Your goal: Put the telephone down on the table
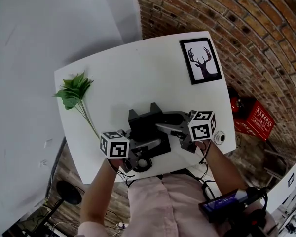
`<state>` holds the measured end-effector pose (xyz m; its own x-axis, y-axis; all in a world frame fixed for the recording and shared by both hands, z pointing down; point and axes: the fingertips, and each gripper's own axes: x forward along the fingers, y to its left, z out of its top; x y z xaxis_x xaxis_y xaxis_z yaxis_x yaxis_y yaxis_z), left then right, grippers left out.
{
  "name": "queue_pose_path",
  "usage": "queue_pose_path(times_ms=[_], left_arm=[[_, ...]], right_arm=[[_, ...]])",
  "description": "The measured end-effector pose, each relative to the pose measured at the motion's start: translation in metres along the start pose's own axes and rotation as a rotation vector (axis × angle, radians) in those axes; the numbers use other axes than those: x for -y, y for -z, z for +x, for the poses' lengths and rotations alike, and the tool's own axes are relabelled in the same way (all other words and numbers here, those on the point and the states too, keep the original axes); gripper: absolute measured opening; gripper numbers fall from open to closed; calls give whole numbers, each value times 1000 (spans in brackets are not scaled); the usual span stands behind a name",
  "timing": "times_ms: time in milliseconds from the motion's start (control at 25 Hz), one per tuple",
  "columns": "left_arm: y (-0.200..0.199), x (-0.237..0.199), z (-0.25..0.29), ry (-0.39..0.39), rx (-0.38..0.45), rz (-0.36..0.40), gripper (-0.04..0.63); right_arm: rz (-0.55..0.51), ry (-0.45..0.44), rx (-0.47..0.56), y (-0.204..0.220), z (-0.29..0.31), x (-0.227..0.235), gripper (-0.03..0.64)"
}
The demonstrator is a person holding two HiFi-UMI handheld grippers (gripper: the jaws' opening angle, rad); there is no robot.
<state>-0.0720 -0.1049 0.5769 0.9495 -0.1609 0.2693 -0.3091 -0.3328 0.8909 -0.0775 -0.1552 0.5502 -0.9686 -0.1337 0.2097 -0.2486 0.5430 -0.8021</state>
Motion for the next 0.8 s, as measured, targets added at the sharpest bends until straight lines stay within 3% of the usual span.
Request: queue_pose_path(times_ms=[40, 240, 560, 800], left_arm=[[-1, 2, 0, 8, 16, -6, 393], [-6, -3, -7, -53, 65, -4, 458], [-10, -15, -50, -206, 177, -3, 474], [-19, -2, -92, -350, 324, 105, 476]], right_arm=[[5, -7, 4, 0, 0, 0, 178], [4, -23, 5, 0, 2, 0, 172], [-18, -5, 11, 0, 3, 1, 182], [-55, 80, 18, -5, -8, 3, 300]])
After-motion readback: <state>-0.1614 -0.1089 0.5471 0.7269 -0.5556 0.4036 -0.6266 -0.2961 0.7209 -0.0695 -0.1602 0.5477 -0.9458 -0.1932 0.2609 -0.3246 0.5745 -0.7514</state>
